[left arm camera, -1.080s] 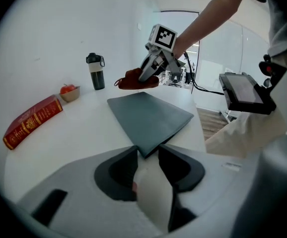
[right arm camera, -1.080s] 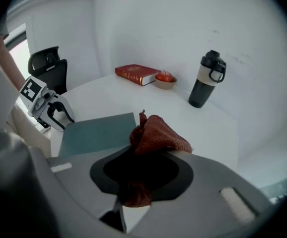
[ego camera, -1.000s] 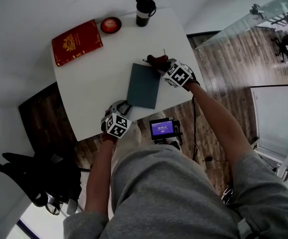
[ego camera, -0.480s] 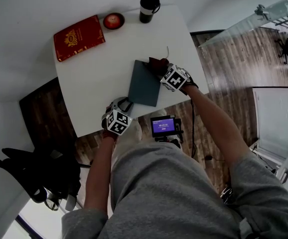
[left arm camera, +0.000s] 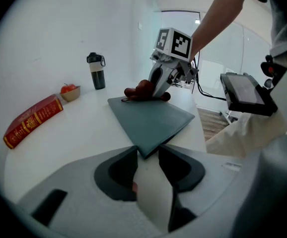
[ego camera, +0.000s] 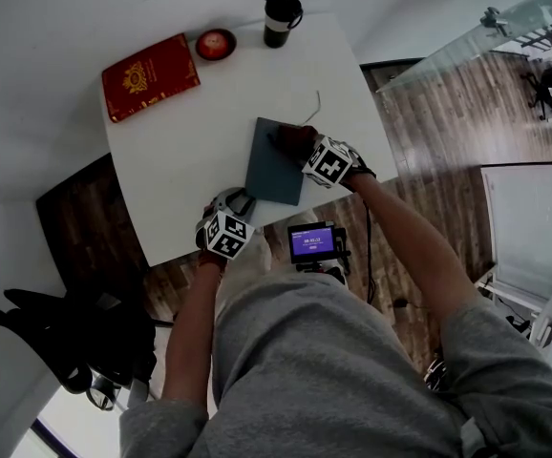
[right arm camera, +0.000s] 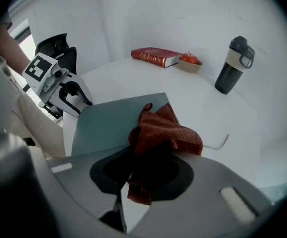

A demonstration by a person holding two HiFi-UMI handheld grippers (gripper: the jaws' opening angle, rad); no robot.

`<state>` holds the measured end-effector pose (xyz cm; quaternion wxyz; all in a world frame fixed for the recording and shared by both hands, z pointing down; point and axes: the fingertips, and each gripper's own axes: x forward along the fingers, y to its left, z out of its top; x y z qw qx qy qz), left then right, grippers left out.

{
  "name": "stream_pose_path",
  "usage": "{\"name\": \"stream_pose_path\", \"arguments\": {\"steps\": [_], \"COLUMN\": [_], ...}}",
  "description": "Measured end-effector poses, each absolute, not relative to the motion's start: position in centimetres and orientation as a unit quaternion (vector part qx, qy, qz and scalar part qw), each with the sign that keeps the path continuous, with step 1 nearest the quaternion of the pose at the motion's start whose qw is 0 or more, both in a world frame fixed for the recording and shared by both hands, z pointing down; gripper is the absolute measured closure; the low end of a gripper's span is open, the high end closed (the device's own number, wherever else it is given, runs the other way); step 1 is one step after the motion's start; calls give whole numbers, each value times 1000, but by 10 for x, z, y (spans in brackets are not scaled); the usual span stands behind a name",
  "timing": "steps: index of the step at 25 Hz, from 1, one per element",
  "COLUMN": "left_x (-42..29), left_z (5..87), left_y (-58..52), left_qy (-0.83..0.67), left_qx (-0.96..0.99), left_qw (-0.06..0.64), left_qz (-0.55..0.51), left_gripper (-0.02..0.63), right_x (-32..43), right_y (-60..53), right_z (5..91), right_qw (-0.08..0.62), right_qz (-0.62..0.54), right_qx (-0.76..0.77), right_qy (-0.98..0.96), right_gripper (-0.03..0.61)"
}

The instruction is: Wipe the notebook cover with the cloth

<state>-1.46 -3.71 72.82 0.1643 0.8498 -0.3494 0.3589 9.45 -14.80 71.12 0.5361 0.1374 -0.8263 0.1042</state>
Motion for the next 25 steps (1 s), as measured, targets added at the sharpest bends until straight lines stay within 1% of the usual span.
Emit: {"name": "stream_pose_path", "arguments": {"steps": [19,25], "left_x": [-14,-14], "left_z": [727,726], "left_y": [-37,-38], "left_qy": [-349,-349], "left_qx": [850,850], "left_qw": [166,168], "left_qz": [358,357], "left_gripper": [466,466], "right_x": [78,76], "right_y": [-65,-44], "right_z": [708,710], "right_qw": [524,517], "right_qz": [112,131], "right_qx": [89,77], "right_qy": [-840,-842], "right_gripper": [483,485]}}
